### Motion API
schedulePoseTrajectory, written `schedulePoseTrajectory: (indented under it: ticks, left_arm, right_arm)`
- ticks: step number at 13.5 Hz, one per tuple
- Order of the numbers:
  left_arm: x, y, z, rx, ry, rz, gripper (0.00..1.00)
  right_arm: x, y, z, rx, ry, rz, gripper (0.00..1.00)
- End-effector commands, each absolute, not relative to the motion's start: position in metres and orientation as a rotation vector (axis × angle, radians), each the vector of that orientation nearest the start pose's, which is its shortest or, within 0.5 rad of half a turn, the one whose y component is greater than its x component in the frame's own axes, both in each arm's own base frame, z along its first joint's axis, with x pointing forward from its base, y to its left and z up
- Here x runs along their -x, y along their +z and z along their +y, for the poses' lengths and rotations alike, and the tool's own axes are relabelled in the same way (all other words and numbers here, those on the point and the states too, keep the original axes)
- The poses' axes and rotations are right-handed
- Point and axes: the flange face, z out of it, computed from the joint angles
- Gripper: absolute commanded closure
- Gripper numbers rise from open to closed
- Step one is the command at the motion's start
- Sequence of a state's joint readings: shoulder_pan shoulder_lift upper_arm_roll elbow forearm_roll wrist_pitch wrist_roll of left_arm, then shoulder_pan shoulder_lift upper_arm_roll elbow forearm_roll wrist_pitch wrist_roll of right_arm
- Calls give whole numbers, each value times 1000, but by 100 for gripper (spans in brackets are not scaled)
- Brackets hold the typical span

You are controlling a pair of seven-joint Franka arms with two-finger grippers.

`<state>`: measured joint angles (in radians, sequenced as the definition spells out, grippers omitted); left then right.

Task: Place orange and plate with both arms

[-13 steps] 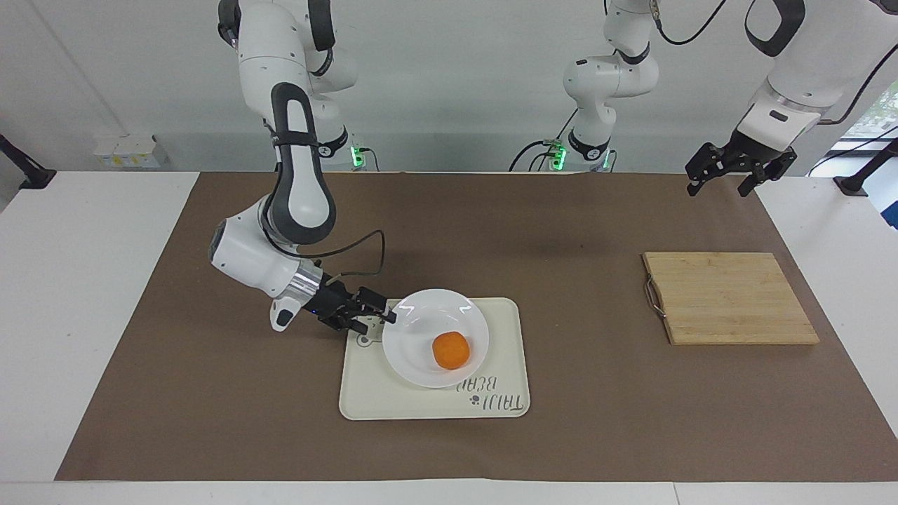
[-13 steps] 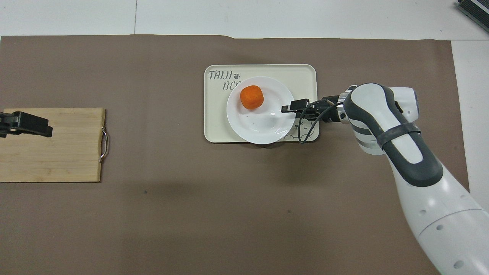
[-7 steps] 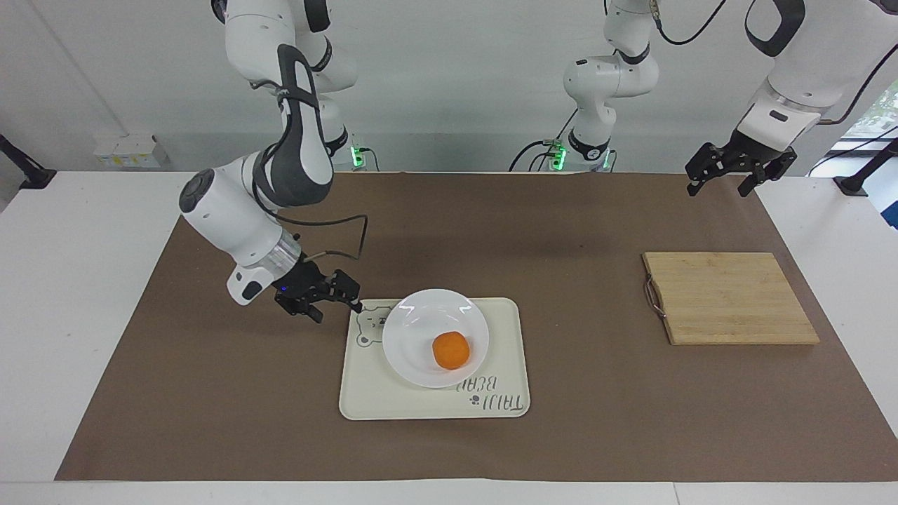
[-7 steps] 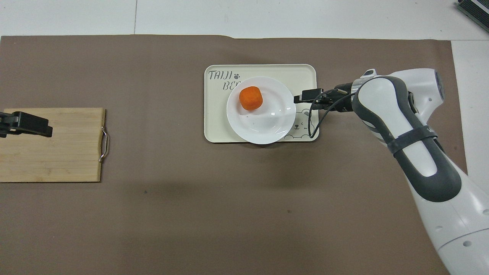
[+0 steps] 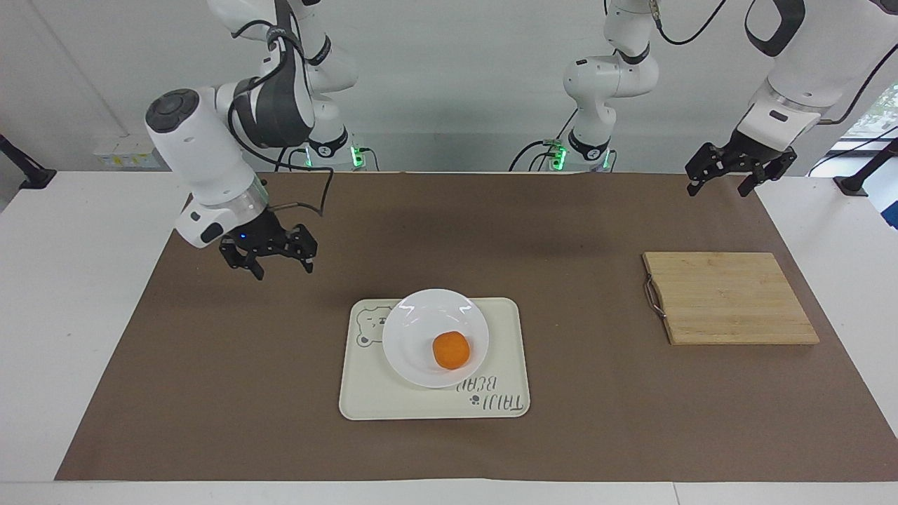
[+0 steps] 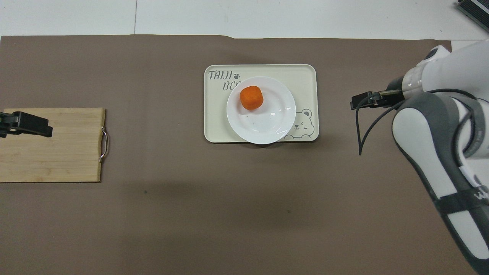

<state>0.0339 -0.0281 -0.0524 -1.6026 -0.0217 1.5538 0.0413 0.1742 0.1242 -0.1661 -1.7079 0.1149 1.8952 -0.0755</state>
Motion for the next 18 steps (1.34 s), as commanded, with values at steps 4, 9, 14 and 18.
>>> schedulePoseTrajectory:
  ticks: [4, 9, 14, 18]
  left_arm:
    - [-539, 627, -10, 3147, 7, 99, 0]
    - [-539, 626, -10, 3147, 10, 99, 0]
    - [-539, 626, -10, 3147, 10, 99, 0]
    - [-539, 626, -10, 3147, 10, 99, 0]
  right_arm:
    - [-564, 576, -39, 3109, -81, 77, 0]
    - [-537, 662, -35, 3104, -52, 152, 0]
    - [-538, 649, -14, 3152, -67, 117, 0]
    - [-533, 648, -13, 3143, -26, 104, 0]
